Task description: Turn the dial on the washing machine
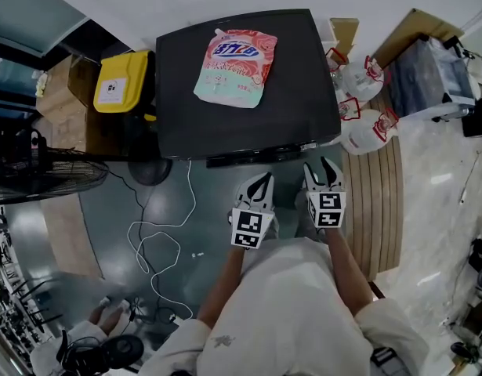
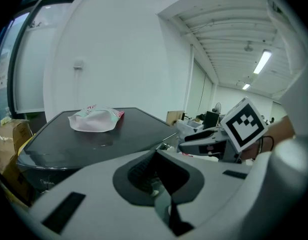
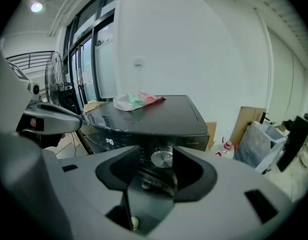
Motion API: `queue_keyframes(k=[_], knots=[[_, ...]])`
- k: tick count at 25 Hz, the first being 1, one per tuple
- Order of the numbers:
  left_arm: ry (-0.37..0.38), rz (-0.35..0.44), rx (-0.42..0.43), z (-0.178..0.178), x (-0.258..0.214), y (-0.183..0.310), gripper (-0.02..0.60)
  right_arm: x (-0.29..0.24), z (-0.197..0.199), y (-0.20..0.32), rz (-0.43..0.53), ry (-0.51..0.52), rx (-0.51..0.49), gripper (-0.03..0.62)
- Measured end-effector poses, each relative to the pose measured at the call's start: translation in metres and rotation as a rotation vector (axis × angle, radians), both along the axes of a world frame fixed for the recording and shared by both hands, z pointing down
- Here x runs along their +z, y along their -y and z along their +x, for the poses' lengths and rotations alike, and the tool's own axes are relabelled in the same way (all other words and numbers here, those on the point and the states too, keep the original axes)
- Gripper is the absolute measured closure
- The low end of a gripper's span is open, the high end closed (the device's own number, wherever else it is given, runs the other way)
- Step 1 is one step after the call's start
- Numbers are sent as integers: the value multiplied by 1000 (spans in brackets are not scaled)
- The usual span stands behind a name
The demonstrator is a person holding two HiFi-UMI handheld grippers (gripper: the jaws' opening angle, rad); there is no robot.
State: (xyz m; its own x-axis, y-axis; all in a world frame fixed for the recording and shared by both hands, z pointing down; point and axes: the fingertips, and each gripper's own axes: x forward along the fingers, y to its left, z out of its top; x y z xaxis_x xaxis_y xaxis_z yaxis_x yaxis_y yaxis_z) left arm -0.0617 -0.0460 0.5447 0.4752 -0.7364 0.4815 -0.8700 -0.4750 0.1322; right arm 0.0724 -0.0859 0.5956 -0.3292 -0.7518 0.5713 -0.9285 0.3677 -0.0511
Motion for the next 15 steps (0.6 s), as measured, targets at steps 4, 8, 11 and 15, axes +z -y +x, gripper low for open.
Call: queue_keyframes(k=[4, 8, 11, 15], knots=[[11, -14, -2, 7, 7, 4, 568, 15, 3, 9, -22, -10, -8, 376], [16, -26, 4, 14, 12, 6, 569, 28, 0, 16, -43, -8, -20, 352], [21, -31, 11, 20, 16, 7, 568, 38, 1, 23, -55, -4, -9, 340], [29, -43, 15, 23, 23, 8, 568, 49, 0, 28, -71, -4, -8, 326]])
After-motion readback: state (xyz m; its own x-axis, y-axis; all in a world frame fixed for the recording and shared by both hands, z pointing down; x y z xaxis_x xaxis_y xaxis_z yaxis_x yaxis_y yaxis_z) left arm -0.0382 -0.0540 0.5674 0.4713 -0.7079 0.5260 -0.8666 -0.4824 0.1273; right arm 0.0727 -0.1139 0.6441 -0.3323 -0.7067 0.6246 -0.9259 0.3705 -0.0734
